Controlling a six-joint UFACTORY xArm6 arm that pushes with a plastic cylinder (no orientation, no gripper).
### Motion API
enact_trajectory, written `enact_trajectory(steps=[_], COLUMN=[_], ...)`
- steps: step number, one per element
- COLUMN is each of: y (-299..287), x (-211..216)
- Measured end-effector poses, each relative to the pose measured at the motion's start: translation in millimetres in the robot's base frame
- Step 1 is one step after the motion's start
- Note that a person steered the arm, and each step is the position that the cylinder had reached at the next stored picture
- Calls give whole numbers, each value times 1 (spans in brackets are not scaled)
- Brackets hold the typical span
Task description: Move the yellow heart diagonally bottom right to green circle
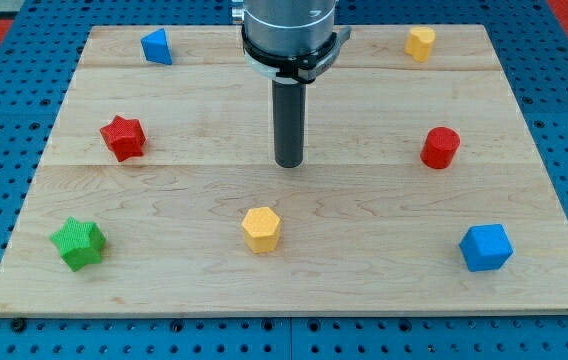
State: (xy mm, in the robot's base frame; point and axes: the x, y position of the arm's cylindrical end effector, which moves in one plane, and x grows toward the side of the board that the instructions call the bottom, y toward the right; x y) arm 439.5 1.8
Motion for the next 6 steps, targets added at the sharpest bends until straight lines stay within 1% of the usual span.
enact_trajectory(steps=[2, 3, 4, 6], y=[0, 5, 13, 13], x=[0, -9, -29, -32])
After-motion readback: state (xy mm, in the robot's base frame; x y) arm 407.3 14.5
